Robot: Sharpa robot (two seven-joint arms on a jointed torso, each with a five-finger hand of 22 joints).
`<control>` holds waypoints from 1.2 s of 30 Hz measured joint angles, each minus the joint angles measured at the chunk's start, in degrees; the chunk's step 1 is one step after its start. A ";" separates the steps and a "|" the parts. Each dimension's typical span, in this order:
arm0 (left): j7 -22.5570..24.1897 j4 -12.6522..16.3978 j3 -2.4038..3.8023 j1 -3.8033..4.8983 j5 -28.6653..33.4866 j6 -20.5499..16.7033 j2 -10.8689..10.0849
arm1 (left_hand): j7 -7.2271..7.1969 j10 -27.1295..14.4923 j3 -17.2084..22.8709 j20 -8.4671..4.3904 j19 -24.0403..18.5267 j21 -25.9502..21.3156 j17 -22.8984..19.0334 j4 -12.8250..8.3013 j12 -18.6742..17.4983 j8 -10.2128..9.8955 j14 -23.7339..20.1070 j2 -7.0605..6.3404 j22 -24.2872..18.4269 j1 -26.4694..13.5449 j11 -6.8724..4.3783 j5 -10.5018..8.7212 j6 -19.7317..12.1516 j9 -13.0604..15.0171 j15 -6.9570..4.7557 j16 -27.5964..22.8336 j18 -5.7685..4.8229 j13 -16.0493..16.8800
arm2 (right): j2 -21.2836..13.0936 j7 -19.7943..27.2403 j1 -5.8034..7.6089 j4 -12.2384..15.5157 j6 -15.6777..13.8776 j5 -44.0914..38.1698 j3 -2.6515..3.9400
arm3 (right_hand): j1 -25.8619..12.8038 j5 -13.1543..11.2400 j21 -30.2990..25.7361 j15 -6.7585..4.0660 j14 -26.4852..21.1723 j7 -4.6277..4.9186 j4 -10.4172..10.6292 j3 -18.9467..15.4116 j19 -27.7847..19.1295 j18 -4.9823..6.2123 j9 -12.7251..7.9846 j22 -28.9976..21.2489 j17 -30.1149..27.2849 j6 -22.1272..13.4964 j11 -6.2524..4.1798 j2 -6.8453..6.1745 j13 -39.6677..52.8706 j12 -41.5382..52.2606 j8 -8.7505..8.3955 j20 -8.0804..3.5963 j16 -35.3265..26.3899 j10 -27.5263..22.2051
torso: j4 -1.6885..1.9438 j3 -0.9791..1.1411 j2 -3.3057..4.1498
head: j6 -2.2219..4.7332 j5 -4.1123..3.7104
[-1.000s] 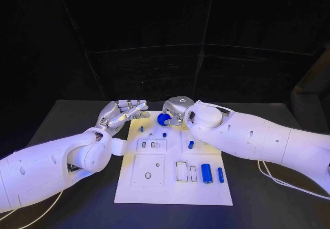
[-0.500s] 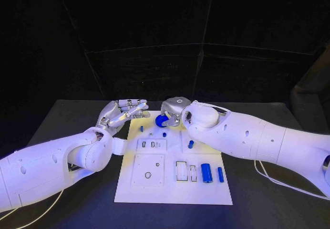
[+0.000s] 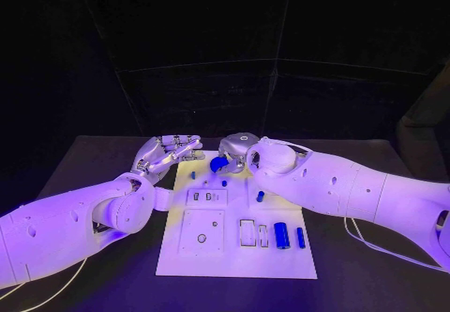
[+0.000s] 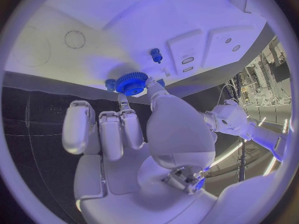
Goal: Assemble the parts on the task board
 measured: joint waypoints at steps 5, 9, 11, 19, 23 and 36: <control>-0.02 0.01 0.00 0.00 0.00 0.00 0.00 | 0.00 0.00 0.00 0.00 0.00 0.00 0.00 0.00 0.00 0.00 0.00 0.00 0.00 0.00 0.00 0.00 0.00 0.00 0.00 0.00 0.00 0.00 | 0.12 -0.23 0.00 -0.24 0.62 0.24 -0.01 | -0.11 0.28 0.00 0.28 0.13 0.03 0.62 -0.62 0.00 0.00 0.00 0.00 0.00 -0.35 0.00 0.11 0.00 -0.22 0.00 0.00 0.00 0.00 | 0.00 0.01 0.00 | -0.02 0.02; -0.04 0.01 0.00 0.01 0.00 0.00 0.00 | 0.00 0.00 0.00 0.00 0.00 0.00 -0.01 0.00 0.00 0.00 0.00 0.23 0.00 0.23 0.00 0.00 0.00 0.00 0.00 0.00 0.00 0.00 | 0.22 -0.45 0.00 -0.49 1.16 0.40 -0.01 | -0.16 0.79 0.00 0.28 0.13 0.03 0.85 -0.68 -0.13 -0.01 0.07 0.00 -0.01 -0.35 0.00 0.27 0.00 -0.22 0.00 0.13 0.00 0.00 | 0.00 0.01 0.00 | -0.04 0.00; -0.05 0.01 0.00 0.01 0.00 0.00 0.00 | 0.00 0.00 0.00 0.00 0.00 0.00 -0.01 0.00 0.00 0.00 0.00 0.23 0.00 0.23 0.00 0.00 0.00 0.00 0.00 0.00 0.00 0.00 | 0.24 -0.53 0.00 -0.58 1.38 0.47 -0.02 | 0.08 0.79 0.00 0.28 0.13 0.03 1.09 -0.73 -0.01 -0.01 0.10 0.00 -0.01 -0.35 0.00 0.51 0.00 -0.22 0.00 0.40 0.00 0.00 | 0.00 0.02 0.01 | -0.07 -0.05; -0.09 0.00 0.00 0.01 0.00 0.00 0.00 | 0.00 0.00 0.00 0.00 0.00 0.00 -0.01 0.00 0.00 0.00 0.00 0.23 0.01 0.23 0.00 0.00 0.00 0.00 0.00 0.00 0.01 0.00 | 0.21 -0.64 0.00 -0.62 2.17 1.00 -0.02 | 0.48 1.07 0.00 0.28 0.13 0.02 1.27 -0.91 -0.01 -0.01 0.20 0.01 -0.01 -0.35 0.00 0.91 0.00 -0.22 0.00 0.40 0.00 0.00 | 0.00 0.04 0.01 | -0.15 -0.10; -0.11 -0.01 0.00 0.01 0.00 0.00 -0.01 | 0.00 0.00 0.00 0.00 0.00 0.00 -0.01 0.00 0.00 0.00 0.00 0.23 0.01 0.23 0.00 0.00 0.00 0.00 0.00 0.00 0.00 0.00 | 0.01 -0.58 0.00 -0.49 2.18 1.42 -0.02 | 0.77 2.09 0.00 0.28 0.13 -0.29 1.46 -1.10 -0.01 -0.01 0.28 0.01 -0.01 -0.02 0.00 1.97 0.00 -0.22 0.00 0.40 0.00 0.00 | -0.01 0.04 0.01 | -0.19 -0.12; -0.16 -0.02 0.00 0.01 0.00 0.00 -0.05 | 0.00 0.00 0.00 0.00 0.00 0.00 -0.02 0.01 0.00 0.00 0.00 0.23 0.01 0.23 0.00 0.00 0.00 0.00 0.00 0.00 0.00 0.00 | -0.32 0.35 0.13 -1.20 3.12 4.94 0.06 | 0.72 1.94 0.00 0.24 0.10 -1.15 2.90 -2.55 0.01 0.00 -0.29 0.28 -0.02 -4.26 -0.01 2.92 0.00 0.18 -0.33 0.38 0.00 0.00 | -0.08 0.04 0.00 | -0.20 -0.20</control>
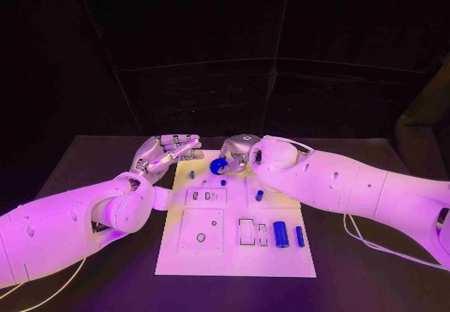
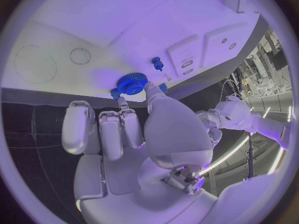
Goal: Assemble the parts on the task board
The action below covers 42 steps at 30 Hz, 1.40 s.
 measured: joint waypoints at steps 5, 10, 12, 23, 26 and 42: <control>-0.02 0.03 0.00 0.01 0.00 0.00 -0.02 | 0.00 0.00 0.00 0.00 0.00 0.00 0.00 0.00 0.00 0.00 0.00 0.00 -0.06 0.00 0.00 0.00 0.00 0.00 0.00 0.00 0.00 0.00 | -0.02 0.64 0.22 -0.22 1.00 2.25 0.13 | -0.11 0.00 0.00 -0.40 0.02 -0.09 0.23 -0.24 0.20 0.00 0.01 0.07 0.00 -0.13 -0.28 0.11 0.00 0.00 -0.17 -0.20 0.00 -0.16 | 0.01 -0.01 0.00 | -0.04 -0.03; -0.03 0.03 0.00 0.01 0.00 0.00 -0.07 | 0.00 0.00 0.00 0.00 0.00 0.00 0.00 0.00 0.00 0.00 0.00 0.00 -0.06 0.00 0.00 0.00 0.00 0.00 0.00 0.00 0.00 0.00 | -0.54 1.17 0.29 -0.06 0.96 3.67 0.18 | 0.37 0.31 0.31 -0.82 0.04 -0.54 0.24 -0.25 0.54 0.00 0.05 0.60 0.00 1.66 -0.44 0.59 0.00 0.28 0.08 -0.54 0.05 0.00 | 0.07 -0.03 0.00 | -0.14 -0.04; -0.04 0.02 0.00 0.01 0.00 0.00 -0.07 | 0.00 0.00 0.00 0.00 0.00 0.00 -0.01 0.00 0.00 0.00 0.00 0.00 -0.06 0.00 0.00 0.00 0.00 0.00 0.00 0.00 0.00 0.00 | -0.92 1.43 0.30 0.13 0.48 4.09 0.18 | 0.60 1.00 0.45 -0.82 0.03 -0.59 0.24 -0.25 0.72 0.00 0.56 1.00 0.00 3.00 -0.64 0.82 0.00 0.55 0.40 -0.72 0.25 -0.21 | 0.07 -0.03 0.00 | -0.21 -0.03; -0.12 -0.17 0.00 0.02 0.00 0.00 -0.14 | 0.00 0.00 0.00 0.00 0.00 0.00 0.01 0.00 0.00 0.00 0.00 0.00 -0.06 0.00 0.00 0.00 0.00 0.00 0.00 0.00 0.00 0.00 | -4.96 5.31 -0.19 2.62 -8.70 6.00 -0.12 | 3.26 3.67 0.94 -0.81 0.03 -0.42 -2.10 -0.29 1.12 0.00 0.67 2.53 0.00 4.79 -0.64 0.56 0.00 0.99 0.83 -1.13 0.25 -0.21 | -0.03 0.04 -0.03 | -0.02 0.08; -0.15 -0.28 0.00 0.02 0.00 0.00 -0.20 | 0.00 0.00 0.00 0.00 0.00 0.00 0.04 0.00 0.00 0.00 0.00 0.00 -0.05 0.00 0.00 0.00 0.00 0.00 0.00 0.00 0.00 0.00 | -7.07 8.70 -0.14 3.75 -12.83 8.45 -0.11 | 3.69 3.67 0.94 -0.81 0.03 -0.42 -2.65 -0.23 1.12 0.00 0.54 2.53 -0.01 4.79 -0.64 0.53 0.00 0.64 0.53 -1.13 0.25 -0.21 | -0.13 0.08 -0.09 | 0.27 0.01; -0.25 -0.68 0.00 0.02 0.00 0.10 -0.19 | 0.00 0.00 0.01 0.11 0.11 0.00 0.05 -0.34 0.00 -0.20 0.00 0.00 -0.11 0.00 0.00 0.00 0.00 0.00 0.00 0.00 0.00 0.00 | -23.04 18.34 0.09 8.14 -13.02 24.69 -0.17 | 10.27 3.67 0.71 -0.81 0.03 -0.02 -8.55 -0.03 0.80 0.00 0.75 1.08 0.04 6.44 -0.63 -1.92 0.00 -2.21 1.00 -0.80 0.25 -0.21 | -1.11 0.43 -0.39 | 0.74 -0.85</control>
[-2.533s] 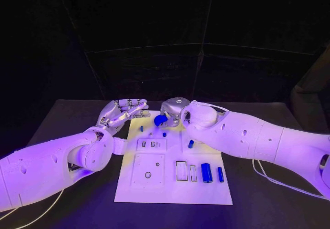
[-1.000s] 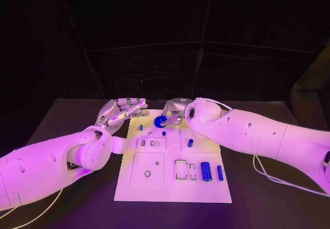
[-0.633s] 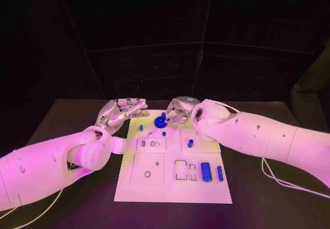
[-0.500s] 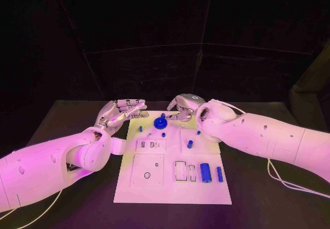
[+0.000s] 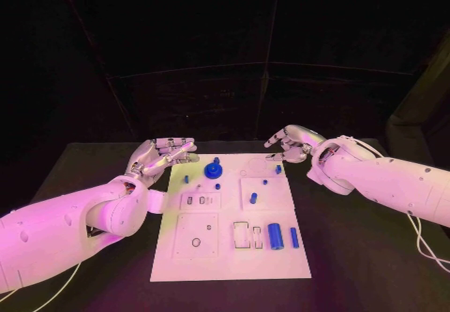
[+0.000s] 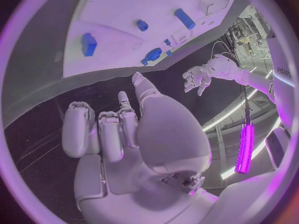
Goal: Assemble the parts on the task board
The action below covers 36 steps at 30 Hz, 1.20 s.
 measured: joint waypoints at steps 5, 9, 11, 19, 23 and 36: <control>-0.03 -0.31 0.00 0.00 0.00 0.20 0.29 | 0.00 0.00 -0.01 -0.10 0.28 0.00 0.12 -0.31 0.00 0.00 0.21 0.24 -0.09 0.24 0.00 0.00 0.00 0.00 0.21 0.00 -0.01 0.00 | -1.55 1.03 -0.05 -1.26 2.06 1.26 -0.02 | 0.67 0.00 0.00 0.00 0.00 0.00 -0.58 -0.06 0.00 0.00 -0.12 -0.07 0.00 0.00 0.00 -0.25 0.00 -0.46 0.00 0.00 0.00 0.00 | -0.12 0.18 0.02 | 0.08 -0.50; -0.05 -0.64 0.00 0.00 0.00 0.36 0.53 | 0.00 0.00 -0.01 -0.11 0.28 0.00 0.12 -0.31 0.00 0.00 0.21 0.24 -0.09 0.24 0.00 0.00 0.00 0.00 0.21 0.00 0.00 0.00 | -1.57 1.75 -0.63 -2.92 3.05 1.84 -0.02 | 0.66 0.00 0.00 0.00 0.00 0.30 -0.64 -0.13 -0.20 0.00 -0.25 -0.07 -0.01 -0.34 0.00 -0.24 0.00 -0.73 -0.36 0.20 0.00 0.00 | -0.20 0.28 0.10 | -0.01 -0.99; -0.06 -0.79 0.00 -0.01 0.00 0.44 0.64 | 0.00 0.00 -0.01 -0.11 0.28 0.00 0.12 -0.31 0.00 0.00 0.21 0.24 -0.09 0.24 0.00 0.00 0.00 0.00 0.21 0.00 0.00 0.00 | -1.41 2.06 -1.16 -3.64 3.42 2.05 -0.02 | 0.66 0.00 0.00 0.00 0.00 0.12 -0.64 -0.13 -0.20 0.00 -0.24 -0.07 -0.01 -0.53 0.00 -0.24 0.00 -0.73 -0.36 0.20 0.00 0.00 | -0.21 0.30 0.13 | -0.07 -1.22; -0.09 -1.22 -0.02 -0.05 0.00 0.63 0.99 | 0.00 0.00 -0.01 -0.10 0.28 0.00 0.12 -0.31 0.00 0.01 0.42 0.24 -0.09 0.24 0.00 0.00 0.00 0.00 0.00 0.00 0.00 0.00 | -0.36 2.86 -2.96 -5.57 4.37 2.47 -0.07 | 0.66 0.00 0.00 0.00 0.00 0.25 -0.70 -0.18 -0.19 0.00 -0.30 -0.06 -0.02 -1.01 0.00 -0.24 0.00 -0.98 -0.67 0.19 0.00 0.00 | -0.21 0.34 0.19 | -0.51 -1.51; -0.10 -1.38 -0.02 -0.06 0.00 0.71 1.06 | 0.00 0.00 -0.01 -0.11 0.28 0.00 0.12 -0.31 0.00 0.01 0.42 0.24 -0.09 0.24 0.00 0.00 0.00 0.00 0.00 0.00 0.00 0.00 | -0.10 3.10 -3.51 -6.05 4.77 2.57 -0.07 | 0.66 0.00 0.00 0.00 0.00 0.31 -0.80 -0.28 -0.20 0.00 -0.30 -0.06 -0.02 -1.19 0.00 -0.24 0.00 -0.98 -0.67 0.19 0.00 0.00 | -0.15 0.30 0.20 | -0.71 -1.59; -0.15 -1.64 -0.06 -0.08 0.00 0.82 1.12 | 0.00 0.00 -0.17 -0.11 0.28 0.00 0.16 -0.47 0.00 0.01 0.42 0.24 -0.15 0.23 0.00 0.00 0.00 0.00 0.00 0.00 0.00 0.00 | 0.47 3.44 -3.94 -7.23 5.28 2.73 -0.05 | 0.20 0.31 0.00 0.23 -0.22 0.63 -0.80 -0.28 -0.19 0.00 -0.07 0.06 -0.02 -0.39 0.00 0.69 0.01 -0.96 0.09 0.19 0.00 0.00 | -0.09 0.21 0.14 | -1.02 -1.60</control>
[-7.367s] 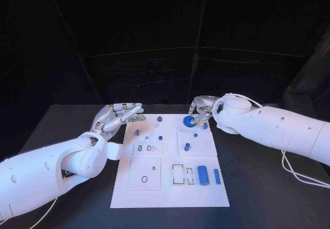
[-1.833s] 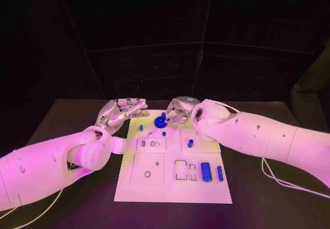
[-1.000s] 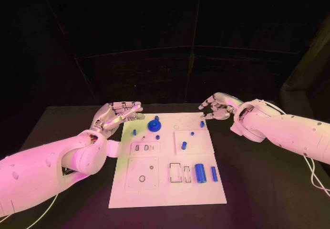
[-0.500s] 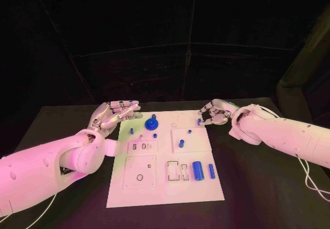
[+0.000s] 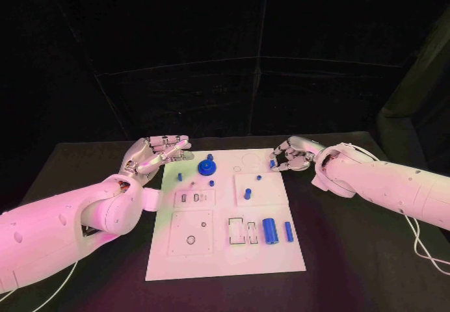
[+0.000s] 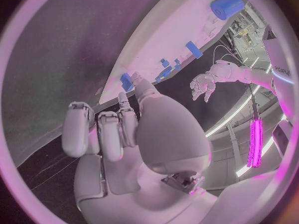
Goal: Assemble the parts on the task board
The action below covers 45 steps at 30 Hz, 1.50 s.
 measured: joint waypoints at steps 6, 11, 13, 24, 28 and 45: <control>-0.02 -0.08 -0.03 -0.01 0.00 0.03 0.01 | 0.00 0.00 0.00 0.00 0.00 0.00 0.00 0.00 0.00 0.00 0.00 0.00 0.01 0.00 0.00 0.00 0.00 0.00 0.00 0.00 0.00 0.00 | 0.41 0.04 -0.04 -0.53 0.25 0.03 0.00 | 0.44 -2.16 0.00 0.00 0.00 -0.55 -0.33 0.99 0.00 0.00 0.43 0.18 0.00 3.37 0.00 1.80 0.01 0.24 1.62 0.00 0.00 0.00 | 0.03 0.00 -0.01 | -0.09 -0.02; -0.04 -0.11 -0.05 -0.02 0.00 0.06 0.03 | 0.00 0.00 0.00 0.00 0.00 0.00 -0.01 0.00 0.00 0.00 0.00 0.00 0.01 0.00 0.00 0.00 0.00 0.00 0.00 0.00 0.00 0.00 | 0.62 0.09 -0.07 -0.80 0.54 0.04 0.00 | 0.81 -2.26 0.00 0.00 0.00 -0.91 -0.67 1.40 0.00 0.00 0.43 0.40 -0.01 4.42 0.00 2.17 0.02 0.39 1.90 0.00 0.00 0.00 | 0.03 0.00 -0.01 | -0.23 0.03; -0.05 -0.13 -0.06 -0.02 0.00 0.07 0.03 | 0.00 0.00 0.00 0.00 0.00 0.00 -0.01 0.00 0.00 0.00 0.00 0.00 0.01 0.00 0.00 0.00 0.00 0.00 0.00 0.00 0.00 0.00 | 0.71 0.11 -0.07 -0.86 0.69 0.04 0.00 | 0.81 -2.26 0.00 0.00 0.00 -1.14 -0.70 1.68 0.00 0.00 0.43 0.41 0.00 4.78 -0.02 2.17 0.02 0.55 1.90 0.00 0.00 0.02 | 0.02 0.00 -0.01 | -0.23 0.03; -0.12 -0.20 -0.09 -0.03 0.00 0.11 0.04 | 0.00 0.00 0.00 0.00 0.00 0.00 -0.01 0.00 0.00 0.00 0.00 0.00 0.01 0.00 0.00 0.00 0.00 0.00 0.00 0.00 0.00 0.00 | 1.03 0.15 -0.13 -1.13 1.13 -0.13 0.00 | 1.04 -2.26 0.00 0.00 0.00 -1.16 -1.03 2.00 0.00 0.01 0.42 0.71 -0.01 5.18 -0.20 2.40 0.04 0.79 1.90 0.00 0.00 0.21 | -0.02 0.00 -0.04 | -0.43 -0.08; -0.14 -0.23 -0.09 -0.03 0.00 0.12 0.04 | 0.00 0.00 0.00 0.00 0.00 0.00 -0.02 0.00 0.00 0.00 0.00 0.00 0.02 0.00 0.00 0.00 0.00 0.00 0.00 0.00 0.00 0.00 | 1.03 0.13 -0.14 -1.26 1.15 -0.17 0.00 | 1.19 -2.26 0.00 -0.22 0.23 -1.38 -1.27 2.60 0.24 0.00 0.42 0.97 -0.01 5.79 -0.22 2.73 0.18 0.82 2.28 -0.25 0.00 0.19 | -0.02 0.00 -0.04 | -0.44 -0.08; -0.25 -0.22 -0.10 -0.03 0.00 0.19 -0.04 | 0.00 0.00 0.16 0.00 0.00 -0.23 0.03 -0.15 0.00 0.00 -0.01 0.00 -0.04 0.00 0.00 0.00 0.00 0.00 0.00 0.00 0.00 0.00 | 1.15 0.48 -0.15 -0.62 -1.40 -0.15 0.01 | 1.25 -4.39 0.45 -1.16 0.13 -1.80 -2.40 6.88 0.94 -0.92 0.17 1.90 -0.02 8.23 -1.65 5.21 0.07 1.01 3.17 -0.93 0.21 0.00 | -0.02 0.02 -0.04 | -0.68 -0.09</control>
